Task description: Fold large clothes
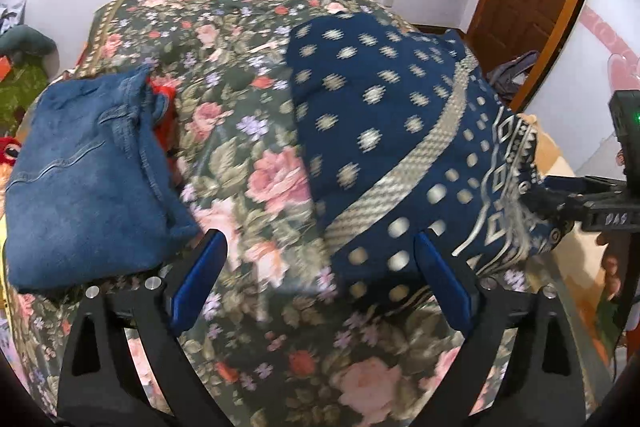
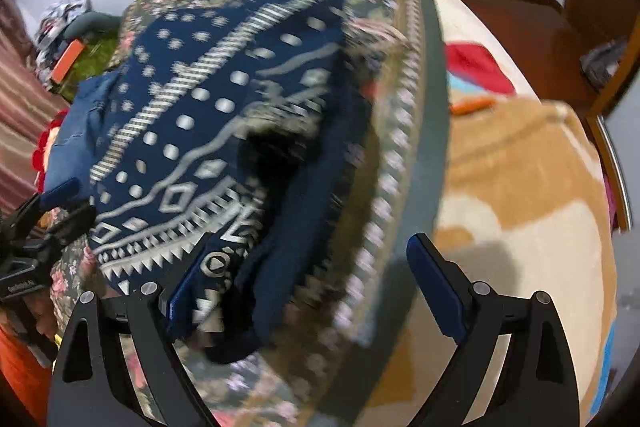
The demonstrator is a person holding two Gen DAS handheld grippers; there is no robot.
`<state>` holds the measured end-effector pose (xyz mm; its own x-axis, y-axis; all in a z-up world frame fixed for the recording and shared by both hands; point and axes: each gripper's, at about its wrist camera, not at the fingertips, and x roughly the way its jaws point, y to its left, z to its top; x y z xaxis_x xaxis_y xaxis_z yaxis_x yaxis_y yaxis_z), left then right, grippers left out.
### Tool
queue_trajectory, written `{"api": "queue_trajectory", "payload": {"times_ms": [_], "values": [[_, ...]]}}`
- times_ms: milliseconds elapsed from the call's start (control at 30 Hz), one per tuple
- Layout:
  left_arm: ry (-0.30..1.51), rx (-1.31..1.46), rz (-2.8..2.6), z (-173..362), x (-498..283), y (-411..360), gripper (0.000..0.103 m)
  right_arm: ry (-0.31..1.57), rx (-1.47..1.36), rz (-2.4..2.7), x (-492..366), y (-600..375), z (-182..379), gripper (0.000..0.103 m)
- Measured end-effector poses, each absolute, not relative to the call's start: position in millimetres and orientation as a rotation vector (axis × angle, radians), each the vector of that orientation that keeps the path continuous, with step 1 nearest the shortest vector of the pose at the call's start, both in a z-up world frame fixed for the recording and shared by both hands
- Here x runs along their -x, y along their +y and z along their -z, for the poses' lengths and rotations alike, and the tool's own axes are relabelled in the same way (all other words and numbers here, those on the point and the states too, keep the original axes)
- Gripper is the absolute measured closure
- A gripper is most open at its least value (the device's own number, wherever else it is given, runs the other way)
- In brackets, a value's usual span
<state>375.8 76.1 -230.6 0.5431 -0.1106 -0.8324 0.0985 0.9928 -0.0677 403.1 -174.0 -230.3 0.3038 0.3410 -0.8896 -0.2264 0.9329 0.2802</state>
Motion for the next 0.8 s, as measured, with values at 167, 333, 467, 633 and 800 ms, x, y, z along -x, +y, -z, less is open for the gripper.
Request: {"api": "queue_trajectory", "payload": {"times_ms": [167,333,467,633,800], "values": [[1.006,-0.014,0.04,236.1,-368.6,94.4,0.008,1.199,-0.141,-0.359,-395.2,-191.4,224.2,0.01],[0.949,-0.078,-0.01,220.9,-364.3,103.2,0.008,1.138,-0.099,-0.365,-391.8,-187.9,204.6,0.01],[0.878,-0.107,-0.003,199.3,-369.1,98.9,0.008,1.085,-0.116,-0.383,-401.0,-182.8,189.7,0.01],[0.82,-0.053,0.061,182.1,-391.3,92.2,0.007,1.056,-0.182,-0.414,-421.9,-176.3,182.4,0.01],[0.897,0.119,0.186,193.5,-431.5,93.2,0.006,1.124,-0.309,-0.464,-448.2,-174.0,195.4,0.01]]}}
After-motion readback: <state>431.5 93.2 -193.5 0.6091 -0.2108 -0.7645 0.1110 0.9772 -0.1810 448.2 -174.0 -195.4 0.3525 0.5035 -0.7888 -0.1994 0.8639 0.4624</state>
